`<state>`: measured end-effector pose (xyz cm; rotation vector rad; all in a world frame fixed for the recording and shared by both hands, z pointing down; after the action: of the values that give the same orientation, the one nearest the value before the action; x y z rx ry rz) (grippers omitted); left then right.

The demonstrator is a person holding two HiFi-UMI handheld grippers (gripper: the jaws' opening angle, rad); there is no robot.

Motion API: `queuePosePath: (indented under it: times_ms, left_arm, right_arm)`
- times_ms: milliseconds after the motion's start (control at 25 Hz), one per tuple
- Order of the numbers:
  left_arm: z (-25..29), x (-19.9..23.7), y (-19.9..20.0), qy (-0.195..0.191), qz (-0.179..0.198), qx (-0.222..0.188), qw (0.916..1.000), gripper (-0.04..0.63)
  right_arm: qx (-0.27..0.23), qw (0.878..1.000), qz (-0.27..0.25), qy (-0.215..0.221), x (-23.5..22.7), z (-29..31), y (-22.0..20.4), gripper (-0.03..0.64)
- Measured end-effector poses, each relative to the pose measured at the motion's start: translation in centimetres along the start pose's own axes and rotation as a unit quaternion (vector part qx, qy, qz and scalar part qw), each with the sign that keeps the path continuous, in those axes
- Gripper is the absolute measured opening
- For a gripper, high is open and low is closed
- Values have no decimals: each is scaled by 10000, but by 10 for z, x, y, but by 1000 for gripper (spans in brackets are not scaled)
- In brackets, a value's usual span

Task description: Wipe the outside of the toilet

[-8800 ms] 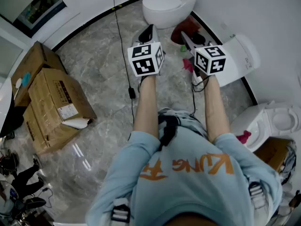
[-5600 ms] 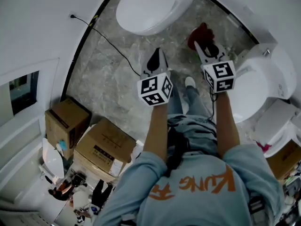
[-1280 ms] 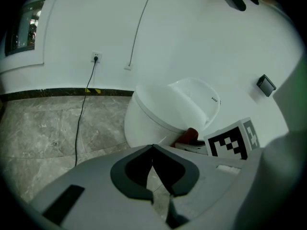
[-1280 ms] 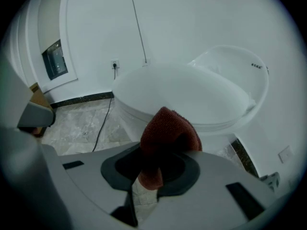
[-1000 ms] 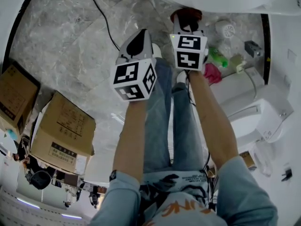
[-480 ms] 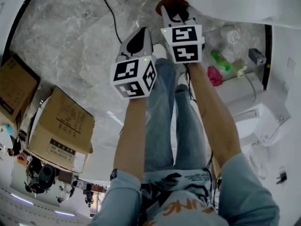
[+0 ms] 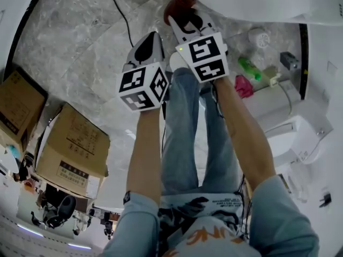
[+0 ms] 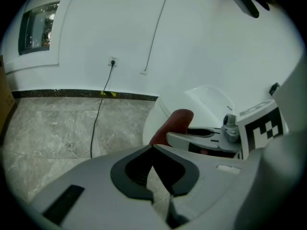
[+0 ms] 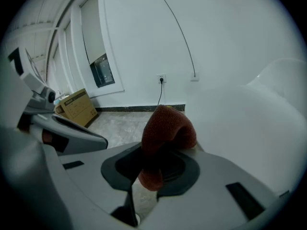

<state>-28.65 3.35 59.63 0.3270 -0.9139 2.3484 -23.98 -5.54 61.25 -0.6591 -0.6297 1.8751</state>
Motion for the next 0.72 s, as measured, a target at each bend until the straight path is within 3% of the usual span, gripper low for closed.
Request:
queuePosePath:
  times_ms: [160,560,720]
  left_arm:
    - [6,-28,-13,-112,294,203,9993,-6]
    - [35,-150,-64,-467,708,519,9950,-6]
    - [46,-193,-88,-580,825,756,9920,-6]
  right_arm:
    - [46,9993,347,-115,-11,-32,-38,75]
    - [336,9945,884,-458,-77,-129,-149,76]
    - [466,9933,760,-733,-118,-158,-178,77]
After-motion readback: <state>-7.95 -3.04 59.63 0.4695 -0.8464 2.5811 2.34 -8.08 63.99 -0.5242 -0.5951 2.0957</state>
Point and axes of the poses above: the fingertips, and each gripper's own axes: z forward along the fingers, x to its left, y out of its top, the point moved 4 cm from there along -z, backward along the fingers, and after that the axes turned 1 degree about x, right-handed, at the moved point
